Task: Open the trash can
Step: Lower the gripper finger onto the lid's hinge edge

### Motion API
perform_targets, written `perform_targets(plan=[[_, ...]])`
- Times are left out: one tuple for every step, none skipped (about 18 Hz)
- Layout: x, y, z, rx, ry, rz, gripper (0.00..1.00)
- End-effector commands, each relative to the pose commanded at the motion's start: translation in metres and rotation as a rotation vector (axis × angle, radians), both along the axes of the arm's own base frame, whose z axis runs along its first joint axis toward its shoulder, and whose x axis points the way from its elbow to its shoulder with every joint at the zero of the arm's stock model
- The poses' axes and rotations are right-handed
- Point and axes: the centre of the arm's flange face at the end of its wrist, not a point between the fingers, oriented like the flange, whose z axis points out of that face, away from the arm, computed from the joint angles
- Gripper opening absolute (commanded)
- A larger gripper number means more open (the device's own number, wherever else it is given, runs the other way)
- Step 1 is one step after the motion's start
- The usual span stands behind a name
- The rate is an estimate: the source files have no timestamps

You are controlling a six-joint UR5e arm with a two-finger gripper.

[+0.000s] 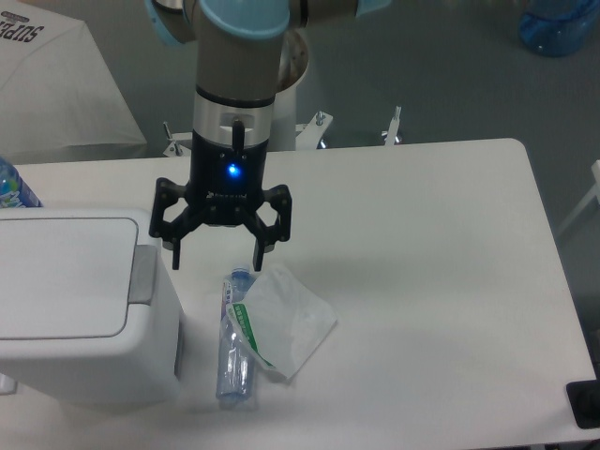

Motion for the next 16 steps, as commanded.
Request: perform_targets(plan=[[0.0,0.002,-0.003,-0.003,-0.003,-0.001,1.0],[0.001,0.003,-0.005,-0.007,-0.007,-0.003,1.0],[0.005,0.006,-0.007,-0.009,-0.009,-0.011,1.0],[0.006,0.007,-0.008,-0.01,-0.012,-0.013,1.0],[0.006,0.007,-0.008,-0.01,-0.012,-0.013,1.0],[0.007,0.008,-0.01,-0.012,-0.014,-0.015,1.0],[0.007,0.008,-0.012,-0.015,-0.017,-0.013,1.0],[0.008,0.007,-0.013,-0.017,-0.02,-0.012,1.0],[0.009,0.007,-0.015,-0.02,-0.024,-0.01,1.0],[0.009,0.007,-0.018,-0.025,-0.028,-0.01,1.0],[0.009,0.007,-0.019,-0.027,-0.028,-0.009,1.0],[0.009,0.007,-0.019,-0.026,-0.029,-0.01,1.0],[0.009,0.007,-0.019,-0.026,-0.029,-0.01,1.0],[0.009,0.007,-0.019,-0.026,-0.029,-0.01,1.0],[0.009,0.007,-0.019,-0.026,-0.029,-0.01,1.0],[0.009,0.006,-0.022,-0.031,-0.033,-0.01,1.0]])
